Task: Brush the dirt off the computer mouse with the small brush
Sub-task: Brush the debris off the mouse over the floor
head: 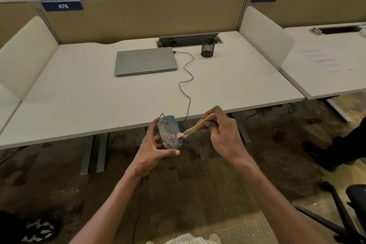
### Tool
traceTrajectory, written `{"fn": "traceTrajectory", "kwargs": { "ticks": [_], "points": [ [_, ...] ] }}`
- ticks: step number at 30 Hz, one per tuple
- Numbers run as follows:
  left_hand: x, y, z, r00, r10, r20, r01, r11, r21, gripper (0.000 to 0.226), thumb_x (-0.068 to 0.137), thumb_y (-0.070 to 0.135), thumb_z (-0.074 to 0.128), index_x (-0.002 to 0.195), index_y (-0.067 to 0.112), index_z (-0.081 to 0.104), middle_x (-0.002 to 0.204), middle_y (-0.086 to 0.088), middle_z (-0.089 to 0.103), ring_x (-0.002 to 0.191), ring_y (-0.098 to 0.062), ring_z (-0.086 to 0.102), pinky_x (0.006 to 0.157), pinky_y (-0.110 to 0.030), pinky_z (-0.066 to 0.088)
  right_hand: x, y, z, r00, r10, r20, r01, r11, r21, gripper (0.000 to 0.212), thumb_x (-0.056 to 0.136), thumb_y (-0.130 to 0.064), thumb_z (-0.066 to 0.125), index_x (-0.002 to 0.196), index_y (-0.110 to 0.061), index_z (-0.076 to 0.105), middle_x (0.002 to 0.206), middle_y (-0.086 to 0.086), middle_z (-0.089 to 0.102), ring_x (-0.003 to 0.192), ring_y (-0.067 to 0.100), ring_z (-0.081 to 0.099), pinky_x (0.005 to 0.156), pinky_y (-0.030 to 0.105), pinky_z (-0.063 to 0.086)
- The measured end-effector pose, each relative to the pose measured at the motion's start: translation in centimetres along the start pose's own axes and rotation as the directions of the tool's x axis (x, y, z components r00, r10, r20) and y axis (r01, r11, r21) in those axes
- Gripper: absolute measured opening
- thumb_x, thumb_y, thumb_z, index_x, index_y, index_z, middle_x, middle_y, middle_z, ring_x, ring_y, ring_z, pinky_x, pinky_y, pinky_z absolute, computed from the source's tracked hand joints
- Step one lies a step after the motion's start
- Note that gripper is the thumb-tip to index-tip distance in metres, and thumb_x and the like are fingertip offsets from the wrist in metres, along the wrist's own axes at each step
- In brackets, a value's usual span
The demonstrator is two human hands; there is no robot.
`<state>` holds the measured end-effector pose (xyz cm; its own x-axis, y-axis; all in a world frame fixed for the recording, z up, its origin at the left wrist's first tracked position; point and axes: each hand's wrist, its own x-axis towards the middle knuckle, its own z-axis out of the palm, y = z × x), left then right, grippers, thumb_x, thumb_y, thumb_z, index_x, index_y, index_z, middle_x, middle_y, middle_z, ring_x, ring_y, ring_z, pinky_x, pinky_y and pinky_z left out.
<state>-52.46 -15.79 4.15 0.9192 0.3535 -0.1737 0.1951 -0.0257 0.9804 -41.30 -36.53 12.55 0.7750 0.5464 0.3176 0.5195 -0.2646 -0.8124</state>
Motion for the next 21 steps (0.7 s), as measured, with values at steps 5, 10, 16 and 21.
{"fn": "traceTrajectory", "kwargs": {
  "ticks": [5, 10, 16, 21],
  "points": [
    [-0.1, 0.1, 0.3, 1.0, 0.007, 0.012, -0.007, 1.0, -0.005, 0.139, 0.044, 0.031, 0.101, 0.157, 0.039, 0.02, 0.143, -0.015, 0.055, 0.119, -0.031, 0.067, 0.102, -0.056, 0.053, 0.6, -0.3, -0.2, 0.998, 0.02, -0.055, -0.018, 0.999, 0.043, 0.026, 0.096, 0.008, 0.053, 0.106, -0.016, 0.054, 0.095, -0.003, 0.068, 0.09, 0.006, 0.072, 0.074, 0.015, 0.057],
    [-0.4, 0.2, 0.5, 1.0, 0.01, 0.005, -0.01, 1.0, 0.0, 0.14, 0.044, 0.033, 0.1, 0.157, 0.039, 0.019, 0.143, -0.014, 0.055, 0.119, -0.027, 0.067, 0.1, -0.053, 0.055, -0.2, 0.1, -0.1, 0.999, 0.014, -0.03, -0.013, 1.0, 0.011, 0.026, 0.096, 0.009, 0.052, 0.105, -0.015, 0.053, 0.096, 0.0, 0.068, 0.089, 0.008, 0.072, 0.074, 0.014, 0.057],
    [-0.5, 0.1, 0.3, 1.0, 0.004, 0.004, -0.004, 1.0, -0.001, 0.143, 0.041, 0.036, 0.102, 0.157, 0.04, 0.019, 0.143, -0.014, 0.054, 0.118, -0.025, 0.068, 0.097, -0.047, 0.058, -0.8, 0.8, -0.6, 0.998, 0.054, -0.044, -0.055, 0.998, -0.02, 0.026, 0.096, 0.007, 0.052, 0.107, -0.016, 0.053, 0.095, -0.002, 0.069, 0.088, 0.007, 0.073, 0.074, 0.023, 0.061],
    [-0.6, 0.2, 0.7, 1.0, 0.008, 0.012, -0.008, 1.0, -0.009, 0.142, 0.042, 0.033, 0.101, 0.157, 0.038, 0.019, 0.144, -0.016, 0.054, 0.122, -0.031, 0.065, 0.1, -0.055, 0.055, -0.5, 0.3, -0.3, 0.998, 0.031, -0.061, -0.032, 0.999, -0.019, 0.029, 0.095, 0.007, 0.055, 0.108, -0.019, 0.053, 0.096, -0.001, 0.069, 0.088, 0.006, 0.073, 0.073, 0.014, 0.057]
  ]
}}
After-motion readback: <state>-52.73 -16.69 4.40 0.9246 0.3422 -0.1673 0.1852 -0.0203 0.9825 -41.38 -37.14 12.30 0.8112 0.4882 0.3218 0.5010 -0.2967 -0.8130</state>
